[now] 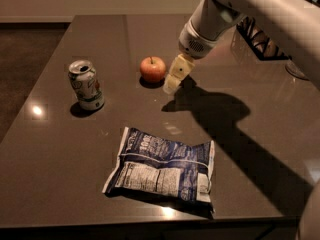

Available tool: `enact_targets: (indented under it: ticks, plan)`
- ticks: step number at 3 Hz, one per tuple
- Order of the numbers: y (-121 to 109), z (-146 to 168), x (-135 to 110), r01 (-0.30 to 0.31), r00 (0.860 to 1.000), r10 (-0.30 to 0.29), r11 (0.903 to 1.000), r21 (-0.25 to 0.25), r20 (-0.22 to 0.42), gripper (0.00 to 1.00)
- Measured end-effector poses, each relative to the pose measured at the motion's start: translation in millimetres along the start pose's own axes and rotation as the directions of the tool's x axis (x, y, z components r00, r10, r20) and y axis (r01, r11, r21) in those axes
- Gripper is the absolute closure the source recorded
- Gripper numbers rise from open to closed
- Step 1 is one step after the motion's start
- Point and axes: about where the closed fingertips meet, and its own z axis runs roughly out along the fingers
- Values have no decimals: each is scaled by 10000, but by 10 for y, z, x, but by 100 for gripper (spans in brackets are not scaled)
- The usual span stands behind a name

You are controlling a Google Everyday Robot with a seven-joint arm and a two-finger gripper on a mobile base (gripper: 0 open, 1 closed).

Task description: Move apple near blue chip bag

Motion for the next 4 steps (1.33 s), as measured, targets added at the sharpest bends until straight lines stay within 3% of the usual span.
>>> enact_targets:
  ticks: [3, 4]
  plan:
    - [-195, 446, -276, -223, 9996, 225, 9997, -107, 158, 0]
    - [-226, 532, -386, -274, 9994, 278, 9994, -212, 197, 12]
